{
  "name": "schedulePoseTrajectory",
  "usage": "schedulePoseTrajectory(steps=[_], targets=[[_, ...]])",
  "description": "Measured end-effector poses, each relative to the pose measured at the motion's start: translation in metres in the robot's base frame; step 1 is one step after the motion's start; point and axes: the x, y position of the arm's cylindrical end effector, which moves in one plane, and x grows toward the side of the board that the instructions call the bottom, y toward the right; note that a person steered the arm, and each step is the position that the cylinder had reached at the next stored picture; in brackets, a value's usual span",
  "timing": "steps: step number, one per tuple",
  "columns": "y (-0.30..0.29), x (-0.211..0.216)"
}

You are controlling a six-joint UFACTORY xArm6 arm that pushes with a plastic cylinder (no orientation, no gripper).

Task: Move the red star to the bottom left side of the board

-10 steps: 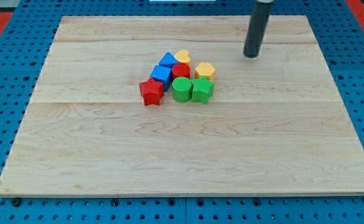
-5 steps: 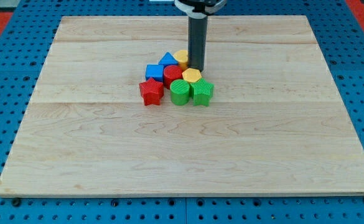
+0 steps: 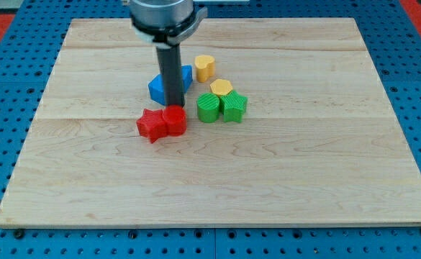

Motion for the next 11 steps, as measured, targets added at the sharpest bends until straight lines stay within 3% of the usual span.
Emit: schedulePoseTrajectory(steps=[1,3,4,5,6,10,11], targets=[[-0.028,0.043],[-0.080,0.052],[-0.118,0.088],[-0.134,0.082],[-0.123,0.080],[-0.084,0.167],[-0.099,0.178]])
